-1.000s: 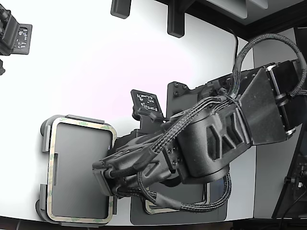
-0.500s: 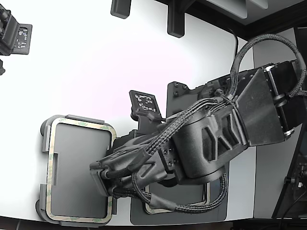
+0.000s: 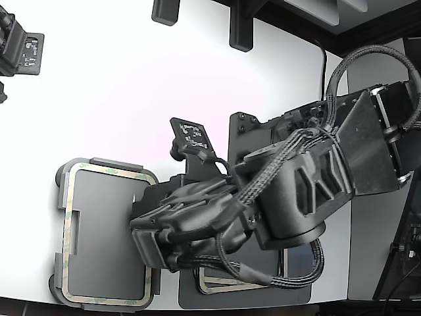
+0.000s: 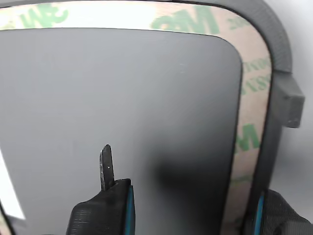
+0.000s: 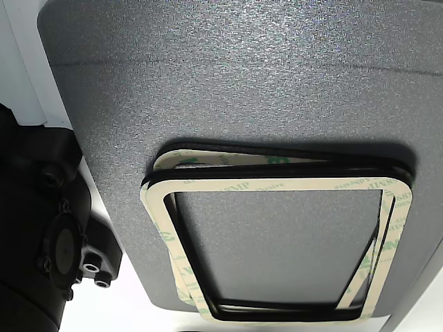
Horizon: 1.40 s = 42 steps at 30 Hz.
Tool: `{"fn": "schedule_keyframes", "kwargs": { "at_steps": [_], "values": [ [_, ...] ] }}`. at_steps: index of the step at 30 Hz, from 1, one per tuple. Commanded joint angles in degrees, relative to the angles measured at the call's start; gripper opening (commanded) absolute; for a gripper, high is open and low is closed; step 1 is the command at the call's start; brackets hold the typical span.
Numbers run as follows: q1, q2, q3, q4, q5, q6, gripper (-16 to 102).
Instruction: Grab top frame and put it into gray box.
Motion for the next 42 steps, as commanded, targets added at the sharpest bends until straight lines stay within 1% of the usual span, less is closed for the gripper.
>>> {"fn": "schedule_keyframes", "kwargs": {
  "at_steps": [1,3,5,7,8,10,12,15,20,24,29,34,37,39,42],
  "values": [
    [-1.23,6.42,0.18,-2.20,3.52,-3.52,100],
    [-1.76,11.69,4.04,-3.69,7.65,-12.57,100],
    [-2.02,18.90,10.55,-7.82,13.62,-21.09,100],
    [-2.81,26.54,17.49,-12.04,17.84,-35.33,100],
    [-3.60,30.59,21.18,-14.33,19.07,-43.07,100],
    [-6.06,38.50,28.48,-18.54,19.34,-57.66,100],
    [-9.14,46.14,35.33,-23.55,17.49,-70.22,100],
    [-14.06,55.37,42.98,-27.95,12.83,-85.17,100],
    [-21.80,65.83,50.80,-29.53,5.10,-101.87,100],
    [-25.75,71.54,55.11,-29.36,1.49,-108.11,100],
    [-26.37,80.42,63.90,-31.64,1.05,-111.27,100],
    [-26.54,88.77,72.16,-30.59,1.05,-110.57,100],
    [-26.46,88.77,72.69,-31.11,0.97,-111.18,100],
    [-26.46,88.77,72.69,-31.03,2.46,-110.21,100],
    [-26.46,88.77,72.69,-30.94,2.64,-110.04,100]
  ]
}}
